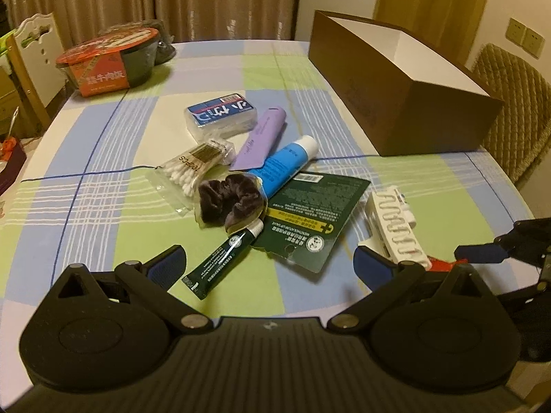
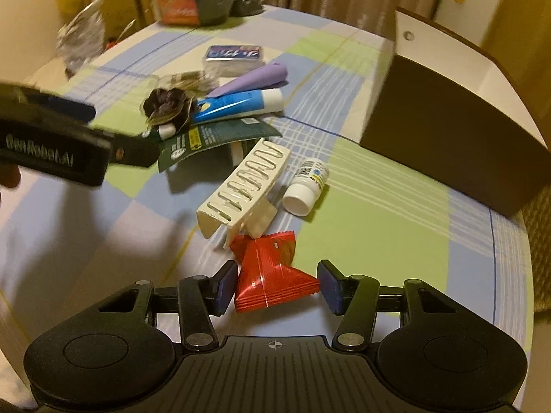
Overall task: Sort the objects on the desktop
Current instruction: 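Grasp the red candy wrapper with the right gripper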
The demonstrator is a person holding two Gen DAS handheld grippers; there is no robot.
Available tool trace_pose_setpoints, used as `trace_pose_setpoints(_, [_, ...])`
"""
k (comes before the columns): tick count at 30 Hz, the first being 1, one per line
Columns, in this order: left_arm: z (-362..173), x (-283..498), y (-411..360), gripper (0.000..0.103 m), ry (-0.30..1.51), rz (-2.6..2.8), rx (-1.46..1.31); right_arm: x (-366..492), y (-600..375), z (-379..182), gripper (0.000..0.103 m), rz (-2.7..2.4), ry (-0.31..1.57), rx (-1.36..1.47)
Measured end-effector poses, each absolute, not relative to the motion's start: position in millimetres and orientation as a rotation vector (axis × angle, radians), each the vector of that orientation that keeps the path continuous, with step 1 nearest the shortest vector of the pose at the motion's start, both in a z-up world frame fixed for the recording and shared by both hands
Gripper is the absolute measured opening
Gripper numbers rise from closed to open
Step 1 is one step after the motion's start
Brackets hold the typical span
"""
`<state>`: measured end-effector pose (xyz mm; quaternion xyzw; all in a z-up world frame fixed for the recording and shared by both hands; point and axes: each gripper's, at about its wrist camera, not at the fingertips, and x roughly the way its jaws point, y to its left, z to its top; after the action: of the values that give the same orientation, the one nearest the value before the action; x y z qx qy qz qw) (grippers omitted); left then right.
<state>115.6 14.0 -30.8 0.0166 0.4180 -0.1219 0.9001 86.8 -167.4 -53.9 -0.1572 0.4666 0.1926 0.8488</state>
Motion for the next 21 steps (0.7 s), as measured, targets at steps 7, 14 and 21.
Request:
trace_pose_setpoints(7, [-25, 111, 3, 0.102, 0.853, -0.247, 0.019, 93, -169, -60, 0.049, 0.499, 0.969, -0.4])
trace_pose_setpoints(14, [-23, 113, -12, 0.094, 0.858, -0.31, 0.013, 100, -180, -59, 0.048, 0.526, 0.964, -0.39])
trace_pose_setpoints(21, [-21, 114, -32, 0.093, 0.842, -0.371, 0.05, 100, -201, -53, 0.048, 0.489, 0.962, -0.355])
